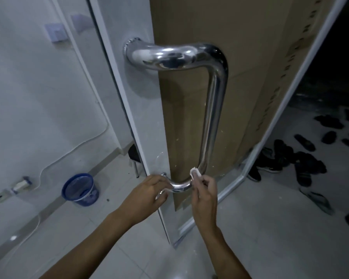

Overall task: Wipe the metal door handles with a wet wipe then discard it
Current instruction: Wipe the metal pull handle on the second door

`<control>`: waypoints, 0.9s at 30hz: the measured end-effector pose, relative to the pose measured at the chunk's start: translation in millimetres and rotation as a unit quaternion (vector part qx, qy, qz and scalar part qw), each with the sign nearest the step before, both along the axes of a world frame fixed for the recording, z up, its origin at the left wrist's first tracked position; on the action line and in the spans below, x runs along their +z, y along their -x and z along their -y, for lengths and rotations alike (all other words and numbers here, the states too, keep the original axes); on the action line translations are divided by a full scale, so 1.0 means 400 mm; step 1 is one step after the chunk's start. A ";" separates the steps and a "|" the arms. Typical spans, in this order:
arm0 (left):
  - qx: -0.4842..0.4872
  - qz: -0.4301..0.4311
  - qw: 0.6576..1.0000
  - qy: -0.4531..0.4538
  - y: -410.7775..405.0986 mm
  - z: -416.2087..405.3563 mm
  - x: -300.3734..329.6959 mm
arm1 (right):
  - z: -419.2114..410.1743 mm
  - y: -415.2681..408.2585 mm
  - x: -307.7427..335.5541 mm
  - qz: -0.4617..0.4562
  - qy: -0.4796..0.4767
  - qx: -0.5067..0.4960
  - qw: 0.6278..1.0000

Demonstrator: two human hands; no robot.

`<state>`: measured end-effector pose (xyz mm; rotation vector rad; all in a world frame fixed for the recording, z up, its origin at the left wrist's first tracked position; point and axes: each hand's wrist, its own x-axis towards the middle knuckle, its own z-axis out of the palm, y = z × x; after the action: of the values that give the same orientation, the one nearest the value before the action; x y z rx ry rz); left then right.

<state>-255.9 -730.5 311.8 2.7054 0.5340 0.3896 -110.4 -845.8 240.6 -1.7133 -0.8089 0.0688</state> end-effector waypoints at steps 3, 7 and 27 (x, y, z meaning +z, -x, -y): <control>-0.025 0.018 0.999 0.008 -0.017 -0.002 0.004 | 0.003 0.062 -0.011 -0.032 0.017 -0.003 0.999; -0.036 0.030 0.999 0.008 -0.048 -0.001 0.011 | -0.021 0.151 -0.014 -0.061 -0.078 -0.038 0.994; 0.021 0.056 0.997 0.057 -0.123 0.005 0.058 | -0.027 0.019 0.030 -0.698 -0.177 0.082 0.688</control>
<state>-206.7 -732.7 335.1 2.5495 0.5654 0.5035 -117.9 -835.1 252.5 -0.7652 0.2248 1.1252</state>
